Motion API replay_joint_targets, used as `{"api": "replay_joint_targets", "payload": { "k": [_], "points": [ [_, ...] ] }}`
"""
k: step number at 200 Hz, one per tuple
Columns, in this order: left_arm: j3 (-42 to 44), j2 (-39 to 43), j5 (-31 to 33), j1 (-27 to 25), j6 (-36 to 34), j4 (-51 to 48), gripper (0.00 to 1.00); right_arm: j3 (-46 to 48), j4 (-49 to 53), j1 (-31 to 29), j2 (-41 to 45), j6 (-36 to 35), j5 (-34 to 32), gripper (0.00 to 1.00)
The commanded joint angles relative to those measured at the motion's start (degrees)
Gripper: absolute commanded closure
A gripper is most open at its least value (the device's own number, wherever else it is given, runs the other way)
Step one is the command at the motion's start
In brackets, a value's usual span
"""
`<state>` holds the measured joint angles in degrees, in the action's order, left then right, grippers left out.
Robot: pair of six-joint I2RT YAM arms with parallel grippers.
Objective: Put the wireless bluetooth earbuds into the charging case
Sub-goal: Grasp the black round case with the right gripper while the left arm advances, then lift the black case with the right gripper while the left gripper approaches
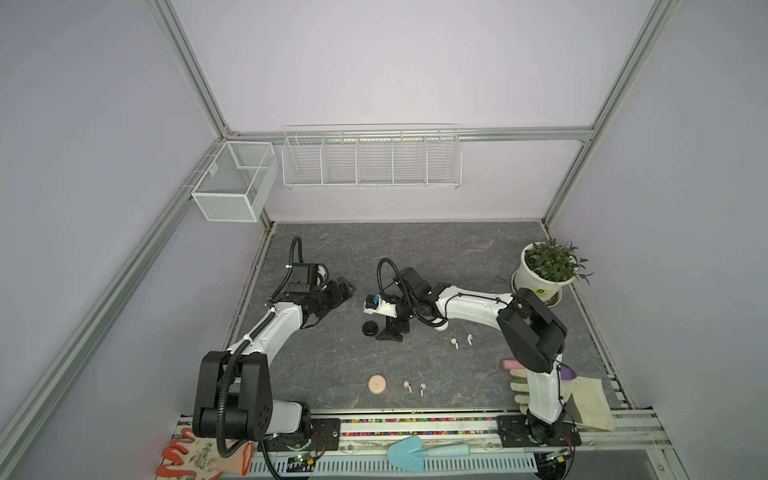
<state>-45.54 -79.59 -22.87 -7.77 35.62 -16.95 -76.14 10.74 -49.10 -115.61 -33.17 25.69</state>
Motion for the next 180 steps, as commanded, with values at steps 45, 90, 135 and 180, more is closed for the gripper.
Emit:
{"api": "replay_joint_targets", "payload": {
  "k": [45, 90, 135, 180],
  "points": [
    [4.43, 1.87, -2.28, 0.12, 3.16, 2.22, 0.09, -0.02, -5.80, -2.14, -2.72, 3.94, -8.66, 0.11],
    [5.01, 1.93, -2.77, 0.21, 3.91, 3.03, 0.09, -2.77, -4.77, -2.99, -6.08, 6.50, -8.64, 0.17],
    [5.36, 2.12, -3.27, 0.29, 4.06, 3.38, 0.09, -2.39, -5.34, -3.55, -6.82, 7.49, -9.34, 0.27],
    [4.02, 1.54, -4.25, 1.57, 2.59, 1.55, 0.09, -2.23, -5.28, -3.81, -6.73, 8.11, -9.36, 0.37]
  ]
}}
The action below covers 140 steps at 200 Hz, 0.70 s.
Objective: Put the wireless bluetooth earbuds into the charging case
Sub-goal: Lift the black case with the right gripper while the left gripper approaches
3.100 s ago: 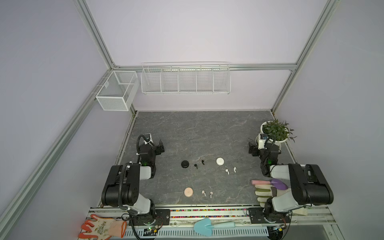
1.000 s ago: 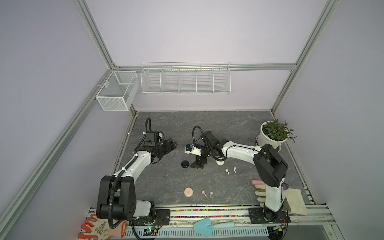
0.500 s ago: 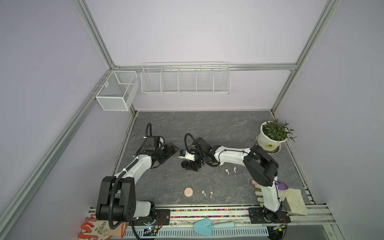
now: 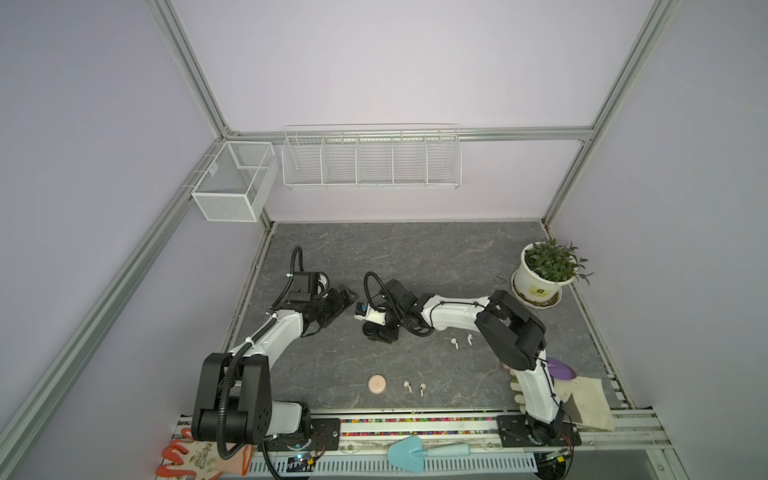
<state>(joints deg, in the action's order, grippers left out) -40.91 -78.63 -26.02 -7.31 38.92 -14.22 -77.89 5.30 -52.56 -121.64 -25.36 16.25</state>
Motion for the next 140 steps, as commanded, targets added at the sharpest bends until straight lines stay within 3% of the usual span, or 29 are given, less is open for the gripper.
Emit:
{"api": "replay_joint_targets", "payload": {
  "k": [1, 45, 140],
  "points": [
    [-0.73, 0.54, -1.08, 1.14, -0.74, -1.26, 0.09, -0.37, 0.15, -0.36, -0.63, 0.29, 0.03, 0.37],
    [-1.68, 0.68, -1.18, 1.42, -0.69, -1.91, 0.09, -0.16, -0.67, -0.40, -0.61, 0.93, 0.33, 0.44],
    [2.60, 6.46, -2.20, 3.97, 0.74, -4.14, 0.11, 3.84, -7.28, -0.66, 2.67, 4.18, 0.15, 0.48]
  ]
}}
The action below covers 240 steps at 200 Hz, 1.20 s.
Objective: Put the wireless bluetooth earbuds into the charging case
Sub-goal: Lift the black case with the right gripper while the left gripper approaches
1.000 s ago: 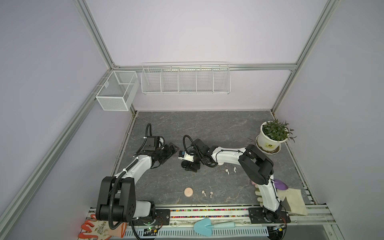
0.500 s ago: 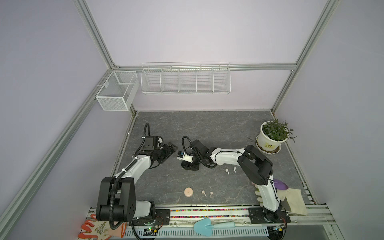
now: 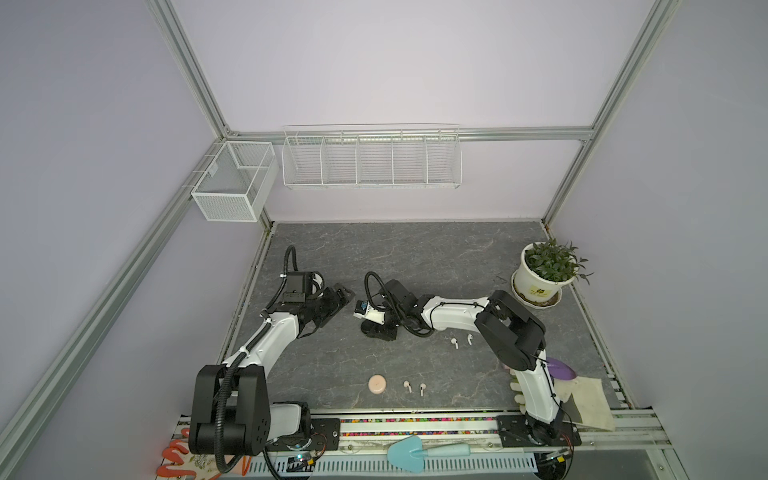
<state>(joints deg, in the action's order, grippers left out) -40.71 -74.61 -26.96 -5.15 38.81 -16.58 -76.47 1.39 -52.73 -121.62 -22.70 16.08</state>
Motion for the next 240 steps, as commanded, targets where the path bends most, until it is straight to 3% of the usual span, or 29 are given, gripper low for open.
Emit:
{"api": "replay_joint_targets", "payload": {
  "k": [1, 72, 120, 149, 240],
  "points": [
    [2.57, 2.53, -1.48, 1.90, 0.93, -1.66, 0.11, 2.49, -3.47, -0.47, 2.72, 1.56, 0.30, 0.48],
    [16.06, 4.84, -18.34, 1.98, 14.95, 25.27, 0.22, 7.62, -7.75, 0.73, 8.74, 1.08, -2.13, 0.48],
    [15.83, 4.26, -17.96, -4.68, 12.79, 29.25, 0.23, 11.75, -8.80, 3.30, 15.31, 0.85, -2.02, 0.48],
    [18.85, 2.63, -20.94, -6.19, 16.94, 42.62, 0.23, 14.68, -9.87, 4.54, 18.43, 1.62, -1.20, 0.48],
    [21.73, -0.94, -22.39, -8.73, 17.67, 55.41, 0.30, 17.67, -12.63, 6.24, 22.60, 3.70, 1.99, 0.47]
  ]
}}
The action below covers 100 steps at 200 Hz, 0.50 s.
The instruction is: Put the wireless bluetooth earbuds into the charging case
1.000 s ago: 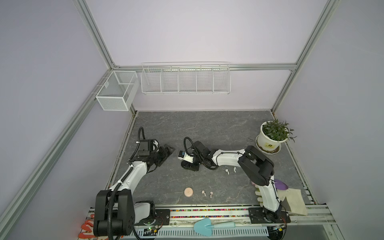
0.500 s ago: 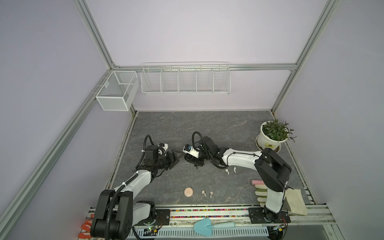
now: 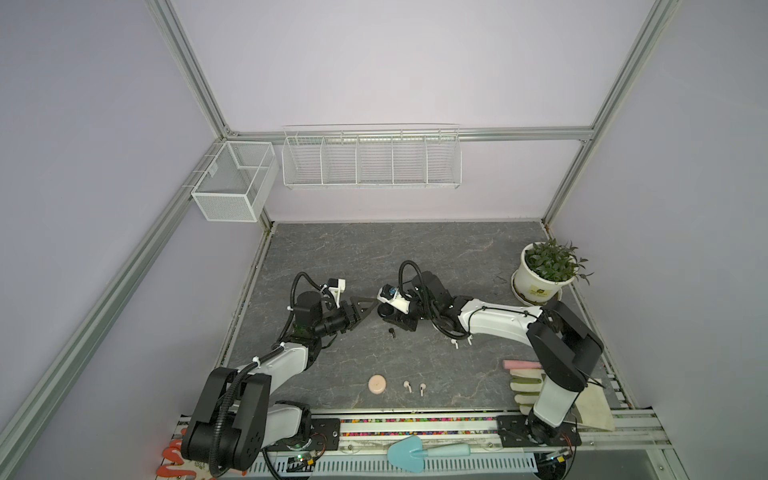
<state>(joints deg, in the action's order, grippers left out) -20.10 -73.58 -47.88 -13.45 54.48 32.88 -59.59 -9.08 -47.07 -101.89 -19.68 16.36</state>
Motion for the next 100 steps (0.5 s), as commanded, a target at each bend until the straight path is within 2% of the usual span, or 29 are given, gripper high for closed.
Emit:
{"api": "replay_joint_targets", "payload": {
  "k": [1, 31, 57, 100],
  "points": [
    [1.11, -1.99, -1.50, -0.47, 1.97, 6.00, 0.30, 0.84, -2.12, 0.57, 2.89, 0.65, 1.72, 0.47],
    [-0.24, -4.52, -2.52, -2.90, 1.00, 7.84, 0.32, 0.88, -2.08, 0.57, 3.78, 0.75, 2.01, 0.48],
    [-0.01, -6.45, -3.19, -3.47, 3.47, 15.22, 0.34, 0.88, -1.91, 0.56, 4.20, 0.81, 2.23, 0.48],
    [0.41, -8.22, -4.57, -3.46, 5.88, 20.79, 0.47, 0.88, -1.80, 0.31, 4.33, 0.70, 1.99, 0.48]
  ]
}}
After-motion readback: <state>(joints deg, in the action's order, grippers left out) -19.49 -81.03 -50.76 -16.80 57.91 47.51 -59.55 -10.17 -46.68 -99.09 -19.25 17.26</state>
